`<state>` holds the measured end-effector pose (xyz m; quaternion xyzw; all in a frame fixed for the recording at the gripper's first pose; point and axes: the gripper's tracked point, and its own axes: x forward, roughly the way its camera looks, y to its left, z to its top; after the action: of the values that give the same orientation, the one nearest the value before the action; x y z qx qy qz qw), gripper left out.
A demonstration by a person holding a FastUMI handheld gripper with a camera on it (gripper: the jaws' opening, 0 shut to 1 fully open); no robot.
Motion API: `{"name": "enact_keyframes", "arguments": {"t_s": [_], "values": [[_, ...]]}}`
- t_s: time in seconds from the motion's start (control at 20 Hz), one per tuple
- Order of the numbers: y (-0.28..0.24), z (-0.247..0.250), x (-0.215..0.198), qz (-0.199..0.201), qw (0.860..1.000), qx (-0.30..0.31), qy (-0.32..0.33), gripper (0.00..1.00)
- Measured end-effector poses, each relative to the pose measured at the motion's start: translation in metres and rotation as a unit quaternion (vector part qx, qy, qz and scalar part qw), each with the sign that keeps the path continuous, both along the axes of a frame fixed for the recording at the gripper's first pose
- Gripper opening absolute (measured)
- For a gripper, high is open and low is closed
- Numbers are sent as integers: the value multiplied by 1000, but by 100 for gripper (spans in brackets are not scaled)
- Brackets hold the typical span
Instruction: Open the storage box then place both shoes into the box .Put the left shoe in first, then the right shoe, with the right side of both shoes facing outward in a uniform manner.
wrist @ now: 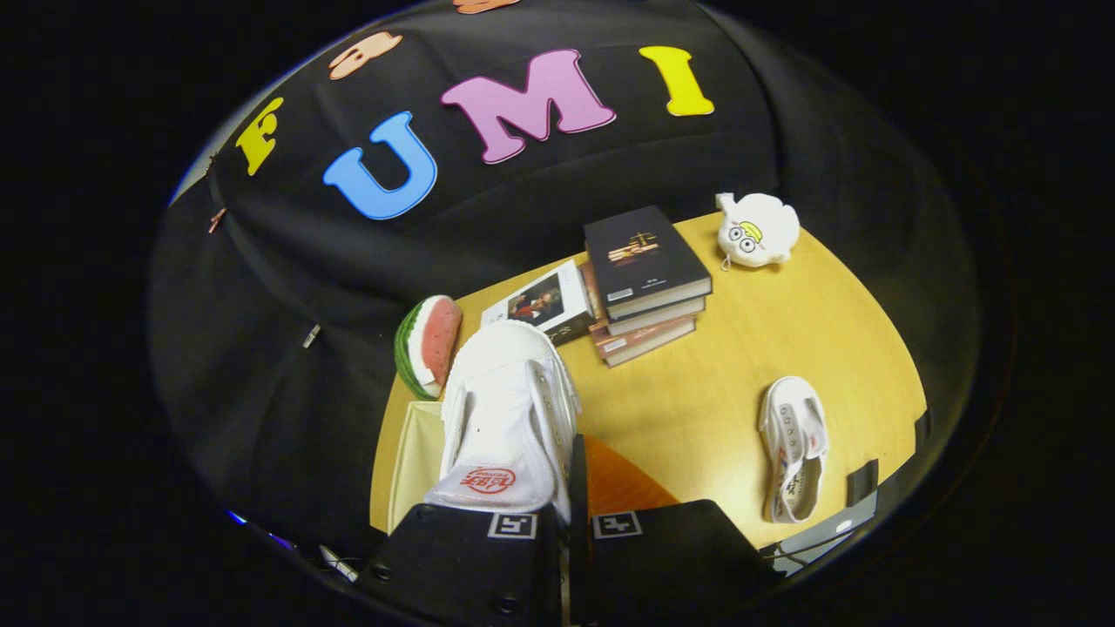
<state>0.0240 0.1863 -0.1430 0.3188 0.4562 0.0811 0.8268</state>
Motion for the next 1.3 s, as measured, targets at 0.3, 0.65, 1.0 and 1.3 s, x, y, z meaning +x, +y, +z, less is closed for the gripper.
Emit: {"name": "enact_keyframes", "arguments": {"t_s": [0.3,0.65,1.0,1.3], "values": [[97,4,-13,25,996,31,74,9],[163,-35,-16,23,989,6,147,9],[193,-39,-16,64,988,54,128,99],[122,7,-11,46,989,110,86,99]]}}
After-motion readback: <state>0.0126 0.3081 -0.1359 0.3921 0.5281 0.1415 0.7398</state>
